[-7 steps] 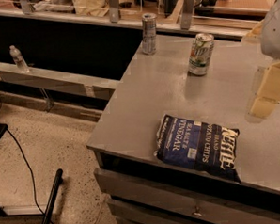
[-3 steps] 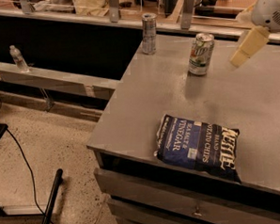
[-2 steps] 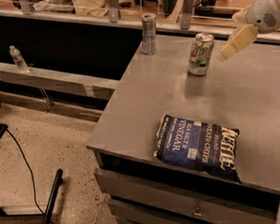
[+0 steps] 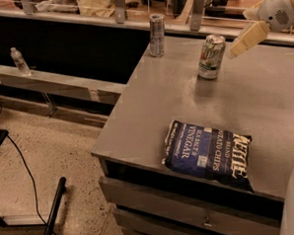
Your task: Move 7up can near blue chip bag
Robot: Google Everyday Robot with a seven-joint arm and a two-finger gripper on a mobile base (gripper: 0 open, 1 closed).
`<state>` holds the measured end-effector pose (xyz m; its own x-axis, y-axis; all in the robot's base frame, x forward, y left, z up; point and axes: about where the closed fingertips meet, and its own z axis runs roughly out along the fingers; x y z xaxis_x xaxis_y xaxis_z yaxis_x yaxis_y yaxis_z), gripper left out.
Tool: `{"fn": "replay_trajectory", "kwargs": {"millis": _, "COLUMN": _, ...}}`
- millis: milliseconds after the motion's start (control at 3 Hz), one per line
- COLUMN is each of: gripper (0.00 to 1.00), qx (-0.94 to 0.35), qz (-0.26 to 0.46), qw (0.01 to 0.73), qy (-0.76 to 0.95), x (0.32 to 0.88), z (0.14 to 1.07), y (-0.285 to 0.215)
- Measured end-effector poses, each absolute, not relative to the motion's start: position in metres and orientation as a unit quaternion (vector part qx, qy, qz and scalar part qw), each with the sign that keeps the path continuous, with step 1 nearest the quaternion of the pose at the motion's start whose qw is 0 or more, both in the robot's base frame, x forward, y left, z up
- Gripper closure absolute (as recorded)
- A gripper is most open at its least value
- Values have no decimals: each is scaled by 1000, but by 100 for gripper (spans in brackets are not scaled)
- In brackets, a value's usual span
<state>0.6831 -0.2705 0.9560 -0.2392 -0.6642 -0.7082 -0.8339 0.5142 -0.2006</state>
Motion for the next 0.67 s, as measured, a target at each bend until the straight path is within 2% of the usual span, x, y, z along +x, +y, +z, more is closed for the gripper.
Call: {"fn": "replay_trajectory", "kwargs": {"millis": 667, "gripper": 0, "qx": -407, "qz": 200, "qw": 467, "qy": 759, "x": 687, "z": 926, "y": -260}}
